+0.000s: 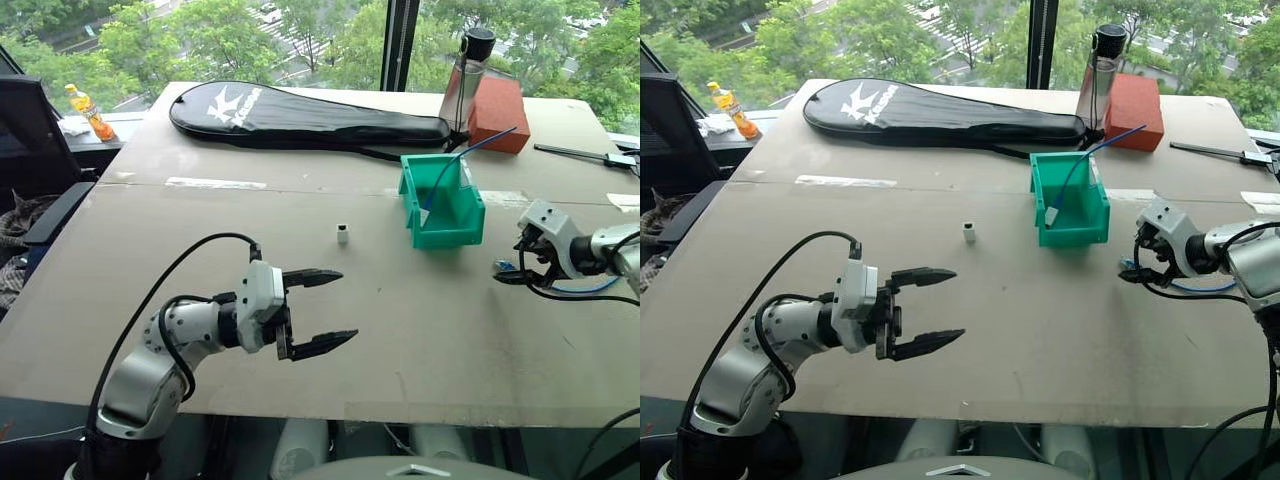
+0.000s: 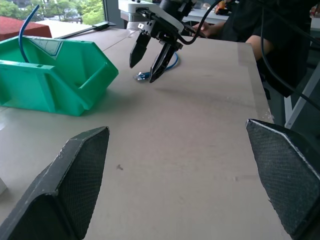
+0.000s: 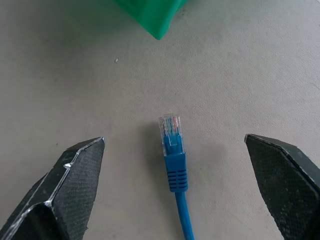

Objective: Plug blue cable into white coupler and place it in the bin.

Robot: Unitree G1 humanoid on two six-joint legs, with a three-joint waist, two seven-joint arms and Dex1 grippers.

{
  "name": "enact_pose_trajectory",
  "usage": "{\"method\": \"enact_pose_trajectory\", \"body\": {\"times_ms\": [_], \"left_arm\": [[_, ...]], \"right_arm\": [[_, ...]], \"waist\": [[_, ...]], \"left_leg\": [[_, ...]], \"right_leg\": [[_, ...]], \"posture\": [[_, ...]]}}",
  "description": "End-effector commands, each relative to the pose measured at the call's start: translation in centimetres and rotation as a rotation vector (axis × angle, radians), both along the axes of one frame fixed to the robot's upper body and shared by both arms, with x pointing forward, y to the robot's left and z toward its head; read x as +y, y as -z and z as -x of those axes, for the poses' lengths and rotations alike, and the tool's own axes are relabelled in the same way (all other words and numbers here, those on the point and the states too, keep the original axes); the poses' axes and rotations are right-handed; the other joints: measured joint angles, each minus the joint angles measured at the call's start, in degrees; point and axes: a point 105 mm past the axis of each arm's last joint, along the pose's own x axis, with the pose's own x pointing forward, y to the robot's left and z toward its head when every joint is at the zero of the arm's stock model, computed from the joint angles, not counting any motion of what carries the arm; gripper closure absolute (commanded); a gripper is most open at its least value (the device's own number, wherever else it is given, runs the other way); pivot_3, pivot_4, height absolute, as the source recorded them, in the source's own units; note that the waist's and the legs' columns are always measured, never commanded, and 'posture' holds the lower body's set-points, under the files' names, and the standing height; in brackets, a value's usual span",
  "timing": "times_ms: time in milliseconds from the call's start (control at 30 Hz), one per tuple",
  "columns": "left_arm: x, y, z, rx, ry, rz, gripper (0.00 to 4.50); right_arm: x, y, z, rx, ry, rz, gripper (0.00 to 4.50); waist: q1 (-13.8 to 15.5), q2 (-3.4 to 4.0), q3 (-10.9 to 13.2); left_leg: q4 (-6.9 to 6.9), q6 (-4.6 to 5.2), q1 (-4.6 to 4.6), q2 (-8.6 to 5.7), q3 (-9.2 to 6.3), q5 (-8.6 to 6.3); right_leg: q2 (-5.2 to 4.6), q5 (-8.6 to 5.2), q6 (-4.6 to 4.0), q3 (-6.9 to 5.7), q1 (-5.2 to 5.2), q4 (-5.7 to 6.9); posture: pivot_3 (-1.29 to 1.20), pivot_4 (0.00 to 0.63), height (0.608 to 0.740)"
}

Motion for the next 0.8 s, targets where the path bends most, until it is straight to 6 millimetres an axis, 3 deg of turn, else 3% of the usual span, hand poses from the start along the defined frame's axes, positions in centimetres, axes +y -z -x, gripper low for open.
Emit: {"method": "enact_pose_trajectory", "body": {"times_ms": [33,100,267,433,600,800], "left_arm": [[-0.6,-1.3,0.6,-0.048,0.036,0.024,0.04],[-0.6,-1.4,0.6,-0.056,0.041,0.027,0.04],[-1.0,-2.0,0.8,-0.064,0.052,0.036,0.0],[-2.5,-4.0,1.9,-0.081,0.058,0.056,0.0],[-3.4,-5.2,2.4,-0.07,0.06,0.062,0.0],[-1.7,-3.8,1.2,-0.052,-0.041,0.076,0.0]], "right_arm": [[-0.3,-0.2,-0.3,0.016,-0.024,0.034,0.05],[-0.6,0.2,-0.1,0.047,-0.027,0.053,0.05],[-1.5,1.2,0.3,0.099,-0.028,0.097,2.19],[-1.8,1.7,0.7,0.119,-0.043,0.121,4.4],[-1.2,1.4,1.0,0.098,-0.088,0.13,4.46],[4.5,-0.7,3.2,0.053,-0.318,0.129,4.46]], "waist": [[0.0,0.0,0.0],[-0.05,0.0,0.0],[0.0,0.0,-0.01],[0.03,-0.05,-0.04],[0.12,-0.05,-0.04],[-0.43,0.04,0.0]], "left_leg": [[0.0,0.0,0.0,0.0,0.0,0.0],[0.0,0.0,0.0,0.0,0.01,0.0],[0.02,0.0,0.01,0.0,-0.02,0.0],[0.08,0.0,0.03,0.0,-0.06,0.0],[0.09,0.0,0.18,-0.01,-0.16,0.0],[0.07,-0.04,0.19,0.02,-0.21,0.01]], "right_leg": [[0.0,0.0,0.0,0.0,0.0,0.0],[-0.01,0.0,0.0,0.0,0.0,0.0],[0.0,0.0,0.0,-0.03,0.02,0.01],[-0.02,0.01,0.01,-0.05,0.09,0.01],[-0.04,0.01,0.01,-0.15,0.28,0.0],[0.01,0.01,0.01,-0.18,0.26,0.02]], "posture": [[0.0,0.15,0.74],[0.0,0.15,0.74],[0.0,0.15,0.74],[0.0,0.15,0.74],[0.0,0.15,0.74],[0.0,0.15,0.74]]}}
